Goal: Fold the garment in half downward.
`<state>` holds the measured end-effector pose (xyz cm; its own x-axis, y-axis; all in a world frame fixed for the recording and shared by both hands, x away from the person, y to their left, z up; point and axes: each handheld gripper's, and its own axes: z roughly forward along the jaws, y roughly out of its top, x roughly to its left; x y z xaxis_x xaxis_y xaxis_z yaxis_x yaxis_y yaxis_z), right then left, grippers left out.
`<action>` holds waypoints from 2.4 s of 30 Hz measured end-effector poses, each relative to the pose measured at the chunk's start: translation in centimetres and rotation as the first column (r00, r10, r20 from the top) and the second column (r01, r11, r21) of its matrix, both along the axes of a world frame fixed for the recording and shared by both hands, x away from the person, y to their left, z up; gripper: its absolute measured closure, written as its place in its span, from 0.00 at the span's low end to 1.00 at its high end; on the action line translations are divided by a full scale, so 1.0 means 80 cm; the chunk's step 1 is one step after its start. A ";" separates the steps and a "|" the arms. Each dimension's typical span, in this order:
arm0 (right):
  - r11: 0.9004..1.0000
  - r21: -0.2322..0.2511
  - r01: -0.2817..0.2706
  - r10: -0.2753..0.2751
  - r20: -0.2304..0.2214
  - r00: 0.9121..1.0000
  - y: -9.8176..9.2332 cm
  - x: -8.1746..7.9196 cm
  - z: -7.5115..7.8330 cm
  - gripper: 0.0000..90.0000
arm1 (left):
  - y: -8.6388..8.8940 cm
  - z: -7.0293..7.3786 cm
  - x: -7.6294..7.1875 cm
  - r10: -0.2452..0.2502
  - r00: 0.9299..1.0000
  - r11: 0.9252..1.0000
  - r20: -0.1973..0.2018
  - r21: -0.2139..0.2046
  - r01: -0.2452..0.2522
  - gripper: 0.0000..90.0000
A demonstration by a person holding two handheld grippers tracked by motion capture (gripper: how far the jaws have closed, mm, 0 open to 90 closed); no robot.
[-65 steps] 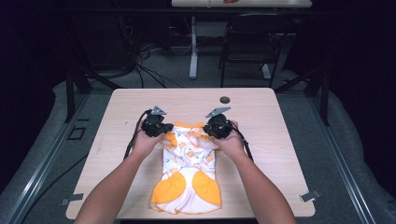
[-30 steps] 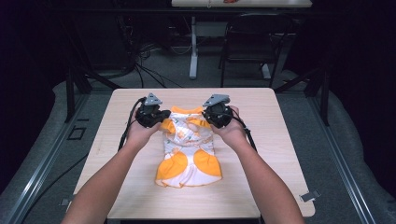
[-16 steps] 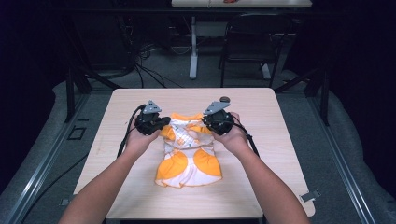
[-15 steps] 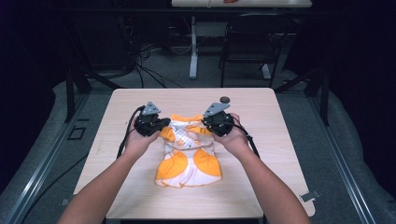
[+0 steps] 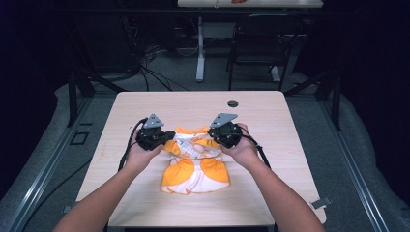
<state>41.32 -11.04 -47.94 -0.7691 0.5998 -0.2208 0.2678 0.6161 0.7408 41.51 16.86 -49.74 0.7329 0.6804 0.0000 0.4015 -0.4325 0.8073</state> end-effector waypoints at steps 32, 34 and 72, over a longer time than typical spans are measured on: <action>0.996 0.064 -0.065 0.070 -0.086 0.994 -0.019 -0.064 -0.044 0.95 | 0.002 -0.039 -0.065 -0.104 0.993 0.994 -0.062 -0.024 0.103 0.98; 0.995 0.067 -0.075 0.081 -0.088 0.993 -0.020 -0.068 -0.045 0.95 | 0.003 -0.042 -0.069 -0.108 0.992 0.994 -0.066 -0.036 0.106 0.98; 0.984 0.175 0.009 0.022 -0.174 0.984 -0.026 -0.038 -0.056 0.99 | -0.002 -0.057 -0.073 -0.082 0.989 0.994 -0.124 -0.078 0.073 1.00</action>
